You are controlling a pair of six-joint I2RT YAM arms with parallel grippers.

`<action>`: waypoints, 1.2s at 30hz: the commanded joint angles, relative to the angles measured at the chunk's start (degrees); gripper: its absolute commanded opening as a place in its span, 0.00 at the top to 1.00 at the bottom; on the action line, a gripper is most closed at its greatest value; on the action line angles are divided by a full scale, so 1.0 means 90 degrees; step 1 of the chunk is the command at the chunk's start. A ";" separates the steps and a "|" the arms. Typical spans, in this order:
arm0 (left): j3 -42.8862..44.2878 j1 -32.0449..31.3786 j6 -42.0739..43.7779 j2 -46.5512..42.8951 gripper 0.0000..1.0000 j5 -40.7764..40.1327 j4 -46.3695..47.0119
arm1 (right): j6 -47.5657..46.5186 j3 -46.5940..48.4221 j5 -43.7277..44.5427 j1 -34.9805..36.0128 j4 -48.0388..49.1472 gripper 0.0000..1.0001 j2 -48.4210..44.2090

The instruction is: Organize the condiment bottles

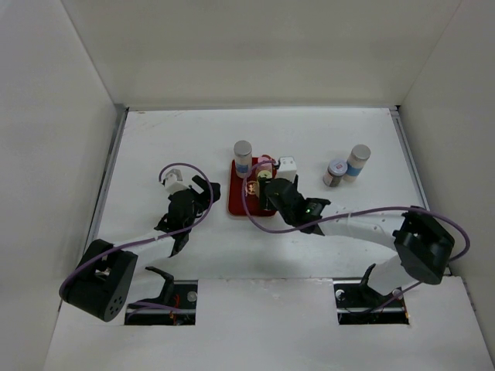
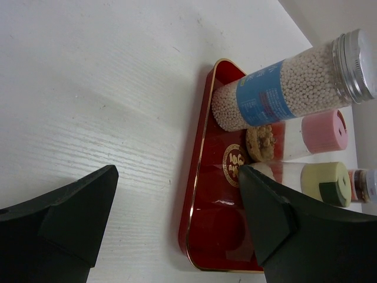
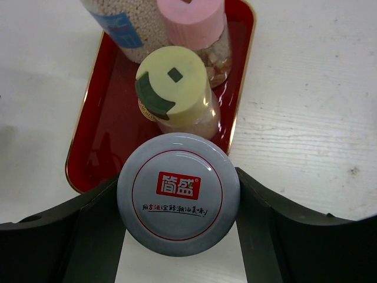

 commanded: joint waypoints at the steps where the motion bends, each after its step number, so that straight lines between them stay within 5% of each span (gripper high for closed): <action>1: 0.0063 0.0029 -0.0035 -0.0033 0.17 0.0066 0.0333 | -0.0130 0.0553 -0.0037 0.0043 0.0991 0.43 0.0162; 10: 0.0073 -0.0020 -0.0035 -0.0043 0.17 -0.0002 0.0333 | -0.0169 0.0534 0.0207 0.0043 0.1393 0.41 0.0905; 16: 0.0063 0.0019 -0.0035 -0.0043 0.17 0.0037 0.0333 | -0.0091 0.0700 0.0236 0.0121 0.1032 0.22 0.1140; 26: 0.0073 0.0020 -0.0045 -0.0033 0.17 0.0066 0.0333 | -0.0042 -0.0119 0.0324 0.0170 0.0299 0.06 -0.1093; 31: 0.0063 0.0029 -0.0045 -0.0043 0.17 0.0076 0.0333 | -0.0003 -0.0949 0.0431 -0.1144 0.0094 0.06 -0.2355; 36: 0.0063 0.0019 -0.0035 -0.0015 0.17 0.0017 0.0333 | -0.0022 -0.1146 0.0267 -0.2943 -0.0151 0.04 -0.2211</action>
